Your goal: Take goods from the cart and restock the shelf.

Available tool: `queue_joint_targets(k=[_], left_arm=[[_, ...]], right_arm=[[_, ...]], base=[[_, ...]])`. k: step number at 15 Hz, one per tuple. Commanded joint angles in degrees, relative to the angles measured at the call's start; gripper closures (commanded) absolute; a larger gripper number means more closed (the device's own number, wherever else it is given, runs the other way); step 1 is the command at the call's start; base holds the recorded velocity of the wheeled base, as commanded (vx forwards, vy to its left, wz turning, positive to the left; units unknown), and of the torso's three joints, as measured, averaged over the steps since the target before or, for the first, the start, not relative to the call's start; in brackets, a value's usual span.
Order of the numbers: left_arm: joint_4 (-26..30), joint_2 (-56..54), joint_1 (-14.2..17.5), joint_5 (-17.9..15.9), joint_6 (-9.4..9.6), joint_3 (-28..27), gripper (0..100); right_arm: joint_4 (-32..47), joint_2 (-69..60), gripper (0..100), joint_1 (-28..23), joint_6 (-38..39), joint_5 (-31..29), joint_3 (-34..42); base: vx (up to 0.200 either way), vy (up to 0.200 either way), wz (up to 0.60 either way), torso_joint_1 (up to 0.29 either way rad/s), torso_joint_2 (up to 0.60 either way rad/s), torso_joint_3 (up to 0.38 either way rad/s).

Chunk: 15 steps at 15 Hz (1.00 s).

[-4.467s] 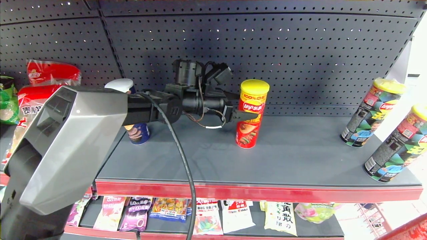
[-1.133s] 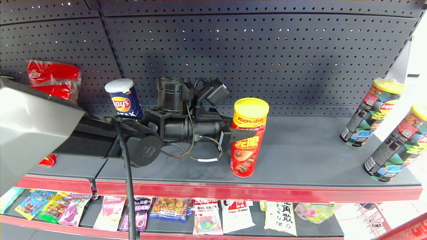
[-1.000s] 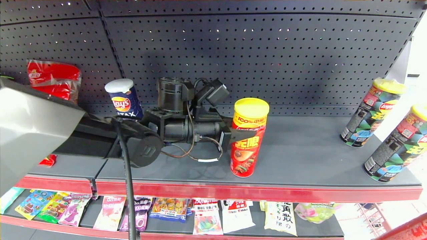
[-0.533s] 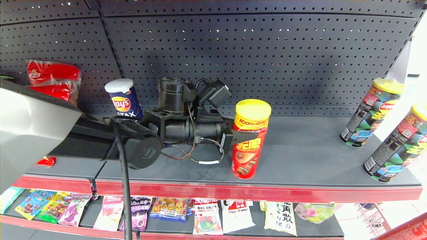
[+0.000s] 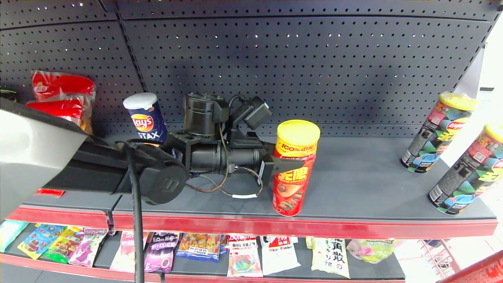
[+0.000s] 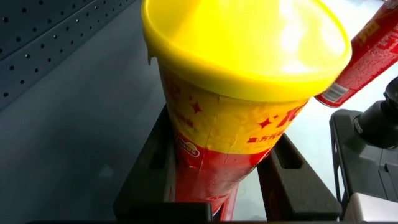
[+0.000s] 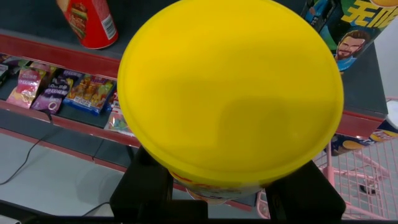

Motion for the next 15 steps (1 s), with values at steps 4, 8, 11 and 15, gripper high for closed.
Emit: queue_joint_targets(k=[4, 8, 11, 15], left_arm=[[0.0, -0.5, 0.1, 0.0, 0.3, 0.7, 100], [0.0, -0.4, 0.0, -0.1, 0.48, 0.7, 100], [-0.1, -0.4, -0.1, 0.3, 0.48, 0.7, 0], [-0.1, -0.5, 0.1, 1.7, 0.57, 0.7, 0]], right_arm=[[0.0, 0.0, 100, 0.0, 0.0, 0.0, 0.1], [0.0, 0.0, 100, 0.0, 0.0, 0.0, 0.1], [0.0, 0.0, 100, 0.0, 0.0, 0.0, 0.3], [0.0, 0.0, 100, 0.0, 0.0, 0.0, 0.3]], base=[[0.0, 0.0, 0.0, 0.0, 0.0, 0.0], [0.0, 0.0, 0.0, 0.0, 0.0, 0.0], [0.0, 0.0, 0.0, 0.0, 0.0, 0.0], [0.0, 0.0, 0.0, 0.0, 0.0, 0.0]])
